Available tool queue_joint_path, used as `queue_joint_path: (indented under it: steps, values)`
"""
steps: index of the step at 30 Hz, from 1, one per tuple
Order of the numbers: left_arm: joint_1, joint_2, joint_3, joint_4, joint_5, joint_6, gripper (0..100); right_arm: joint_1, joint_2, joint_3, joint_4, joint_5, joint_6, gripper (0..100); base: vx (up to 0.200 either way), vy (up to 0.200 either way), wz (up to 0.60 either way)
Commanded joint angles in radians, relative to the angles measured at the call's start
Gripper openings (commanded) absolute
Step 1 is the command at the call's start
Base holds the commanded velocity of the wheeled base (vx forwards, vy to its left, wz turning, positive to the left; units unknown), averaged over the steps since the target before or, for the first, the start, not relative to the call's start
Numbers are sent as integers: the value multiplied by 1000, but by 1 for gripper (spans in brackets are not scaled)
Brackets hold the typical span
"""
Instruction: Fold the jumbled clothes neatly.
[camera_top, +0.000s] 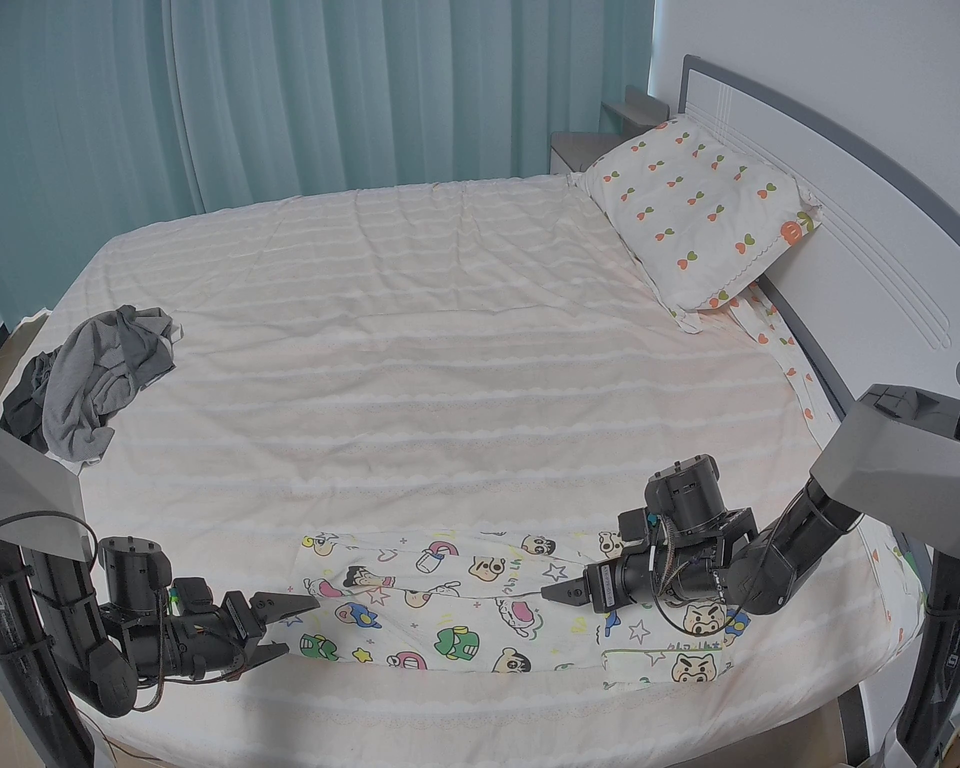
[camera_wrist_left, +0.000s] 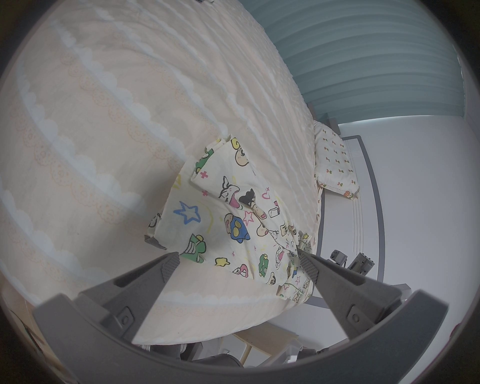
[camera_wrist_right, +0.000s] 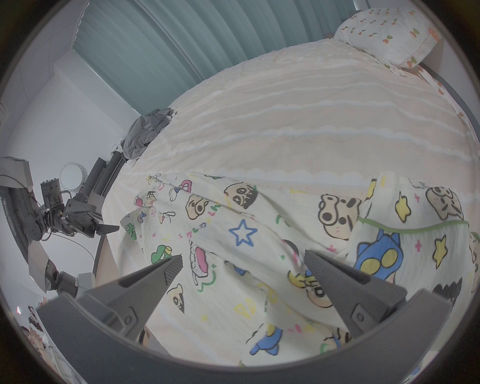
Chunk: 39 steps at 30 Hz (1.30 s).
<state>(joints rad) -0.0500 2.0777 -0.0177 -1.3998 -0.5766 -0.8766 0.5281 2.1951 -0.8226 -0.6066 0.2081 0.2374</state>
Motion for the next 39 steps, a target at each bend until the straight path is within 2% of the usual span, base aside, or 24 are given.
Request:
queue_joint_path:
  steps: [1, 10, 12, 18, 21, 22, 24, 28, 30, 31, 32, 35, 37, 39]
  values:
    - [-2, 1, 15, -1, 0, -1, 100, 24, -23, 16, -1, 1, 0, 100, 0, 0, 0]
    - [-1, 1, 15, 1, 0, -1, 100, 35, -43, 26, -9, 1, 11, 100, 0, 0, 0]
    - [-2, 1, 15, -1, 0, -1, 100, 35, -100, 42, -10, 2, 29, 100, 0, 0, 0]
    - [-4, -27, 15, -1, 1, 1, 100, 30, -330, 181, -13, 11, 157, 100, 0, 0, 0]
    - [-8, -102, 15, 2, 4, -12, 100, -60, -508, 364, -65, 36, 230, 100, 0, 0, 0]
    - [-8, -102, 15, 2, 4, -12, 100, -60, -508, 364, -65, 36, 230, 100, 0, 0, 0]
    - [-8, -113, 15, 1, 4, -12, 100, -188, -586, 513, -182, 122, 278, 100, 0, 0, 0]
    - [-8, -114, 15, 2, 6, -12, 100, -350, -600, 655, -337, 264, 295, 100, 0, 0, 0]
    - [-8, -114, 15, 2, 7, -12, 100, -387, -580, 700, -381, 320, 296, 100, 0, 0, 0]
    - [-8, -114, 15, 2, 7, -12, 100, -390, -574, 706, -386, 329, 296, 100, 0, 0, 0]
    - [-8, -111, 15, 1, 6, -12, 100, -402, -531, 731, -406, 381, 295, 100, -200, 0, 0]
    - [-8, -99, 15, 1, 6, -12, 100, -412, -465, 758, -441, 452, 295, 100, -200, 0, 0]
    - [-8, -93, 15, 1, 6, -12, 100, -410, -443, 770, -455, 468, 293, 100, -200, 0, 0]
    - [-11, -91, 15, 1, 6, -9, 100, -408, -406, 809, -529, 481, 293, 100, 0, 0, 0]
